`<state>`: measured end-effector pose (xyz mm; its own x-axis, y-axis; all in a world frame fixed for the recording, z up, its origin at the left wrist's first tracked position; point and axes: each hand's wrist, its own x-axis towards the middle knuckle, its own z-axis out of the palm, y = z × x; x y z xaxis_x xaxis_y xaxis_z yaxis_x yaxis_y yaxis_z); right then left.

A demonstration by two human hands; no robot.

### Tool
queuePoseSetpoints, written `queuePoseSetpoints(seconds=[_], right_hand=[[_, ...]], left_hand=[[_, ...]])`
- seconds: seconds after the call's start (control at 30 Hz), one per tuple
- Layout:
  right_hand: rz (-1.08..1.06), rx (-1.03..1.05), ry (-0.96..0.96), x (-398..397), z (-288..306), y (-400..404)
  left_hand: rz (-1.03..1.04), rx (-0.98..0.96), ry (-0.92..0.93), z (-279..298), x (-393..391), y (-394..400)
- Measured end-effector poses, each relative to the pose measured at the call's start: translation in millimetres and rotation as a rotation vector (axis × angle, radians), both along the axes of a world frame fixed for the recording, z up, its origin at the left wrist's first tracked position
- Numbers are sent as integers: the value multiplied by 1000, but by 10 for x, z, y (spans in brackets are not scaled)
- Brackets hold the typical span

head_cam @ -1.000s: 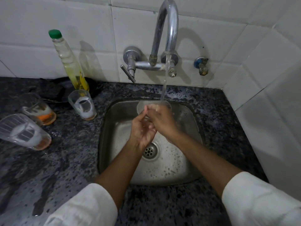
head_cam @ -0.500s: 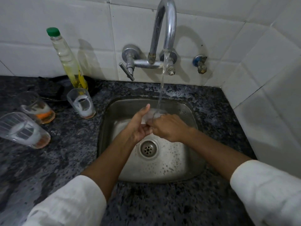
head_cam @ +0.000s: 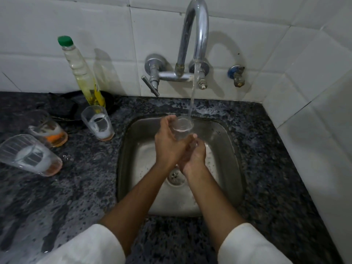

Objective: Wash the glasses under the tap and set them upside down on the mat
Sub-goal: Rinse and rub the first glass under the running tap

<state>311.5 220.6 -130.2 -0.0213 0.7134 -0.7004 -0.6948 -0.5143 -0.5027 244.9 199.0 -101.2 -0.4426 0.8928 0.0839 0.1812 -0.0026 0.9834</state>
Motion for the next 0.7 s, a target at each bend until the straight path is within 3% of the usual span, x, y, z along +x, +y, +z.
queuePoseSetpoints(seconds=[0.07, 0.1, 0.23, 0.27, 0.33, 0.43, 0.5, 0.57, 0.63, 0.67, 0.7], right_hand=[[3, 17, -76, 28, 31, 83], [4, 21, -145, 59, 75, 123], [194, 233, -522, 243, 275, 333], [266, 356, -643, 267, 353, 396], [496, 646, -888, 273, 548, 478], [820, 990, -1078, 252, 814, 522], [945, 1205, -1211, 343, 911, 538], [1054, 1386, -1491, 476, 965, 541], [1155, 1383, -1765, 566, 1026, 526], [1187, 1348, -1783, 599, 1045, 516], [1210, 1319, -1674, 626, 1064, 493]], left_hand=[[-100, 20, -5, 35, -69, -78], [-169, 12, -93, 43, -115, -116], [-409, -76, -897, 122, -368, -212], [-479, -139, -985, 120, -426, -202], [-661, -322, -940, 119, -482, -154], [-765, -528, -630, 110, -436, 31], [-642, -451, -448, 102, -407, 184], [-551, -351, -312, 62, -420, 290], [-603, -322, -229, 50, -466, 333], [-664, -322, -199, 33, -503, 361], [-715, -327, -180, 25, -541, 385]])
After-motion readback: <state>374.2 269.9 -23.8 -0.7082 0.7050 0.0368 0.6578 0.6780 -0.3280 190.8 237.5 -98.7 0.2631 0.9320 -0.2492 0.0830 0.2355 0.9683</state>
